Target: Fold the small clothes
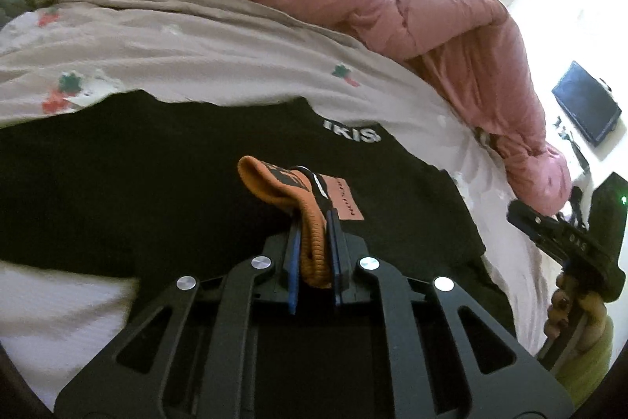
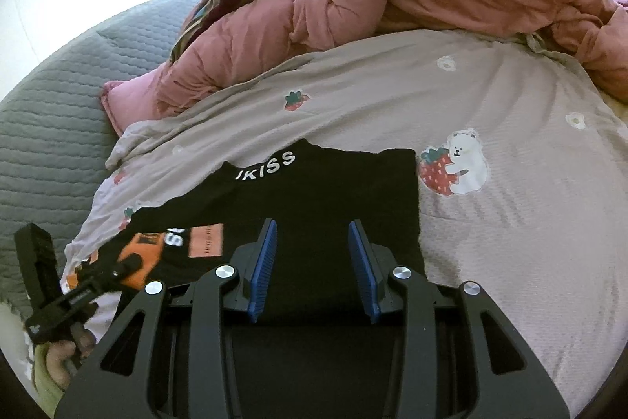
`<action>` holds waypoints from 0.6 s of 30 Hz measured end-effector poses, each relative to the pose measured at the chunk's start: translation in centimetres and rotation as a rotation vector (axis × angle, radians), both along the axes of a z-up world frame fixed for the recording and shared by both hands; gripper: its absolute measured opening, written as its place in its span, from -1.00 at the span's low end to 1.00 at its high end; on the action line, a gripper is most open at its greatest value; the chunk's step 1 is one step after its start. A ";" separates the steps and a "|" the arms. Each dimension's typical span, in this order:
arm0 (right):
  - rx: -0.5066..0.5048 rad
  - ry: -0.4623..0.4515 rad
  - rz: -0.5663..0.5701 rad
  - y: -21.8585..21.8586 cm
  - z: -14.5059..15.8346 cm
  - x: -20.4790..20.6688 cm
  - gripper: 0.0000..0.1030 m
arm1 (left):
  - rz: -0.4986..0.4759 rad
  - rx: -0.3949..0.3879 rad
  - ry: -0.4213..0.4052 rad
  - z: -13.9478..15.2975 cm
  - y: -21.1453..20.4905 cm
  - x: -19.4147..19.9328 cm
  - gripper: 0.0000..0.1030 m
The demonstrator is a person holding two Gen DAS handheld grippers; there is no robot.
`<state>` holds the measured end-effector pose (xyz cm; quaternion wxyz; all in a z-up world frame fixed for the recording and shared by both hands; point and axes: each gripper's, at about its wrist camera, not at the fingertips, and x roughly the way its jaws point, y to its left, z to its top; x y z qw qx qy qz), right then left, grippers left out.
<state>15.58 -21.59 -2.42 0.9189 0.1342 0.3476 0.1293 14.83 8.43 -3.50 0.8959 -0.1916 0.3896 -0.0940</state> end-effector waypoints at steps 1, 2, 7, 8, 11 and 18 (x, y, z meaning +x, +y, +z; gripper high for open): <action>-0.002 0.003 0.000 0.0 -0.1 0.0 -0.28 | 0.013 0.016 0.002 0.0 0.4 0.0 -0.89; -0.003 0.006 -0.002 0.1 -0.2 0.1 -0.28 | 0.020 0.021 0.004 -0.1 0.6 0.0 -0.89; -0.018 0.024 -0.002 0.3 -0.9 0.3 -0.27 | 0.021 0.056 0.055 -0.4 1.5 0.4 -0.51; -0.024 0.023 -0.002 0.3 -0.9 0.3 -0.25 | 0.036 0.065 0.051 -0.3 1.8 0.3 -0.34; -0.050 0.021 -0.007 0.7 -1.0 0.5 -0.24 | 0.067 0.060 0.035 0.3 2.9 0.1 -0.19; -0.143 0.018 0.042 2.9 -1.8 0.8 -0.22 | 0.101 0.074 0.005 0.8 4.1 0.1 -0.26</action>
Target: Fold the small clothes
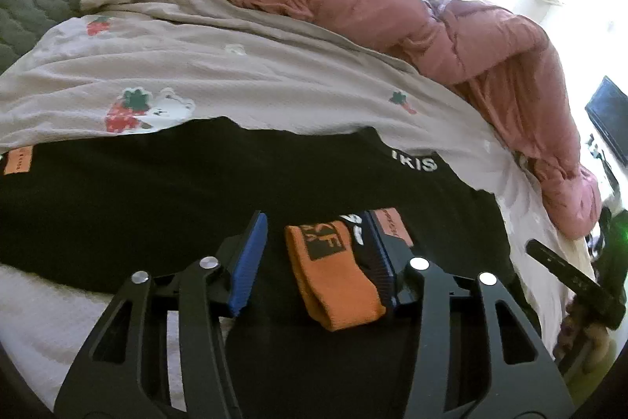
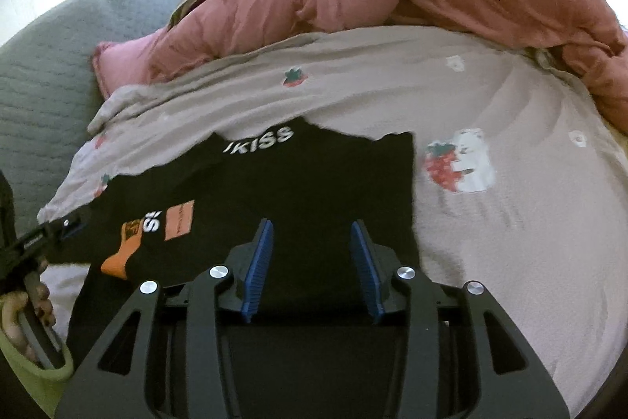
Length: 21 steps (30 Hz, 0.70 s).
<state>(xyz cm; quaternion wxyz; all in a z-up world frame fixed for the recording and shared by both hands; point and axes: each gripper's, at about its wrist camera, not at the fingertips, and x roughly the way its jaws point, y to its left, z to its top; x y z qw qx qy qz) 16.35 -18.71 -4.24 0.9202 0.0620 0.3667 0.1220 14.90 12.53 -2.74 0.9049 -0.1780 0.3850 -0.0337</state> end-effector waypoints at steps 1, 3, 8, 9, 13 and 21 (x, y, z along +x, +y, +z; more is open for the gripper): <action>-0.005 0.007 0.010 0.4 -0.2 0.1 -0.22 | -0.022 0.015 -0.002 0.0 -0.6 0.0 -0.29; -0.018 0.016 0.027 1.1 -0.6 0.3 -0.21 | -0.088 0.062 -0.004 -0.1 -2.5 0.0 -0.29; -0.051 0.053 0.069 2.3 -1.8 0.8 -0.06 | -0.209 0.122 0.053 -2.0 -6.1 0.4 -0.29; -0.064 0.057 0.079 2.6 -2.0 0.9 -0.06 | -0.218 0.127 0.091 -2.9 -6.3 0.7 -0.28; -0.095 0.074 0.101 3.0 -2.8 1.3 -0.04 | -0.247 0.150 0.167 -5.2 -7.0 1.3 -0.05; -0.169 0.163 -0.026 0.9 -6.0 2.4 0.08 | -0.267 0.169 0.156 -5.0 -7.3 1.1 0.11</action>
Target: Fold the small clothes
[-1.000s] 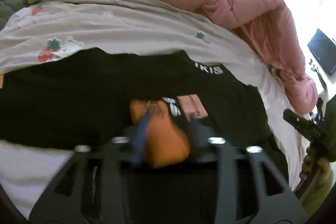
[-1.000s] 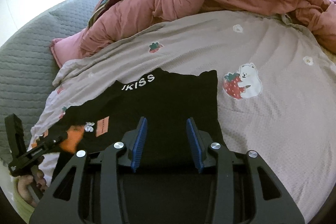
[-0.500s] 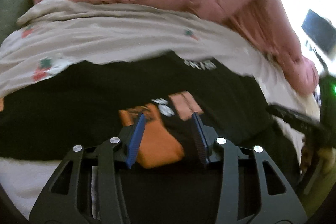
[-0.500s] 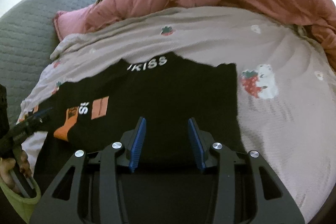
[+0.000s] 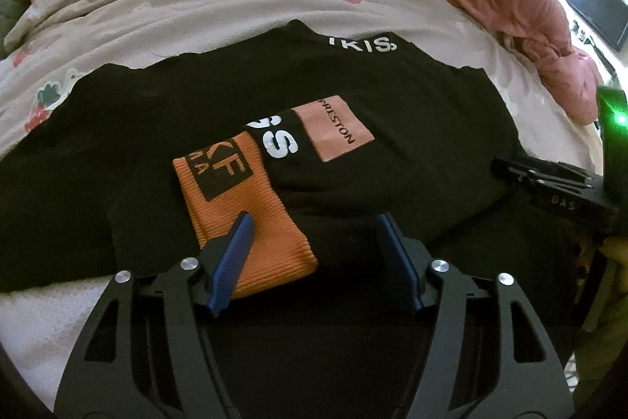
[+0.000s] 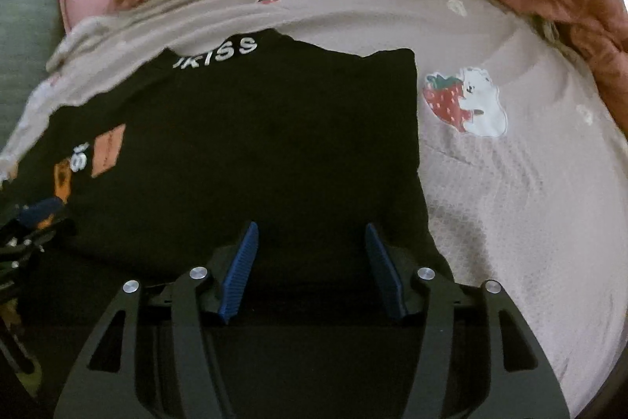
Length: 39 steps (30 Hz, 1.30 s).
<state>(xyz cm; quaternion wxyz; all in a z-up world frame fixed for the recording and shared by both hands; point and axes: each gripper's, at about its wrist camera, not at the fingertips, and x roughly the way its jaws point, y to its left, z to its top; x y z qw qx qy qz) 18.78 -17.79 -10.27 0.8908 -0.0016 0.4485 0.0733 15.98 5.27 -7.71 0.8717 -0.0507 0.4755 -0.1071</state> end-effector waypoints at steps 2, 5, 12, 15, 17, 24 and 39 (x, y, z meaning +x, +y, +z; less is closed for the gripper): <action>0.006 -0.006 0.002 0.0 0.4 -0.2 0.09 | 0.005 -0.005 -0.003 0.2 0.1 -0.1 0.12; 0.029 -0.031 0.014 -0.1 1.0 -0.9 0.23 | 0.012 -0.007 -0.011 0.6 0.1 -0.1 0.24; 0.061 -0.067 0.026 -0.1 2.2 -2.1 0.51 | 0.062 0.002 -0.061 2.0 1.0 -1.0 0.53; 0.073 -0.083 0.032 0.3 2.9 -2.5 0.65 | 0.076 -0.004 -0.079 2.7 1.5 -1.5 0.71; 0.075 -0.096 0.041 0.5 3.3 -2.8 0.71 | 0.090 0.003 -0.092 3.1 1.8 -1.7 0.81; 0.078 -0.135 0.079 2.0 4.6 -3.8 0.81 | 0.146 -0.007 -0.113 4.1 3.7 -2.6 0.81; 0.081 -0.200 0.169 6.0 7.3 -5.2 0.82 | 0.287 0.044 -0.180 6.2 8.0 -5.2 0.81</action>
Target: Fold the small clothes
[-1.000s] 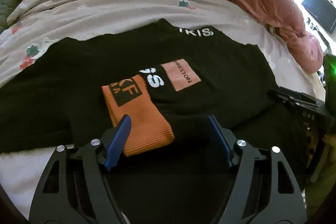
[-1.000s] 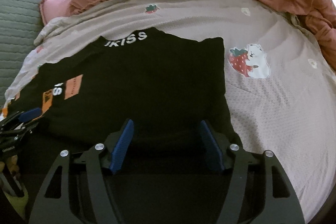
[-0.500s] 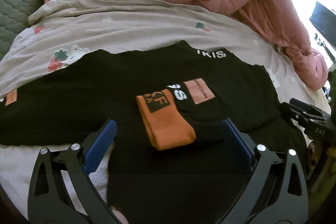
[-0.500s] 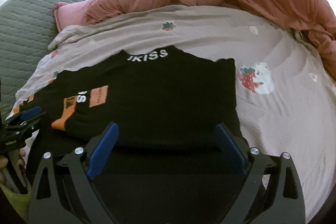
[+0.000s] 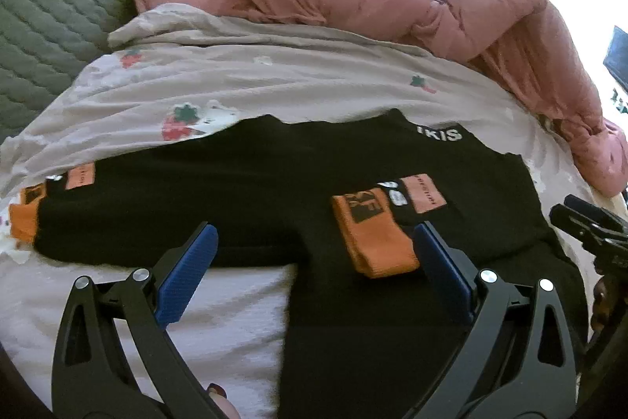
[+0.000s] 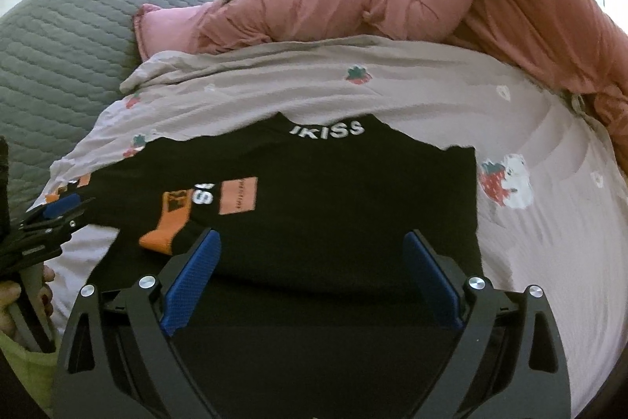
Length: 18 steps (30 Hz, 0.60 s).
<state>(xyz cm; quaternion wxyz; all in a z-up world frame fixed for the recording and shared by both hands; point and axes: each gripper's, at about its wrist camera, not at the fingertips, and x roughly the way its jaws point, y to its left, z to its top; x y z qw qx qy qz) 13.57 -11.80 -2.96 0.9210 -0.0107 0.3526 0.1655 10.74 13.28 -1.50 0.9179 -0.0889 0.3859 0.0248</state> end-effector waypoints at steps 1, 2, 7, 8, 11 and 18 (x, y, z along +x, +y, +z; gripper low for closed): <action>-0.003 -0.006 0.008 0.4 0.2 -0.1 0.82 | 0.009 0.003 -0.001 0.1 0.3 -0.1 0.81; -0.005 -0.012 0.013 0.7 0.4 -0.2 0.82 | 0.019 0.005 -0.004 0.1 0.6 -0.3 0.81; -0.010 -0.036 0.048 2.6 1.3 -0.5 0.82 | 0.065 -0.001 -0.016 0.5 2.5 -0.9 0.81; -0.011 -0.040 0.056 3.0 1.5 -0.5 0.82 | 0.073 -0.004 -0.016 0.5 2.8 -1.0 0.81; -0.007 -0.049 0.079 4.1 1.8 -0.7 0.82 | 0.113 -0.017 -0.014 0.3 4.2 -1.2 0.81; -0.024 -0.046 0.141 7.4 1.8 -0.9 0.82 | 0.195 -0.012 -0.012 0.3 6.9 -1.6 0.81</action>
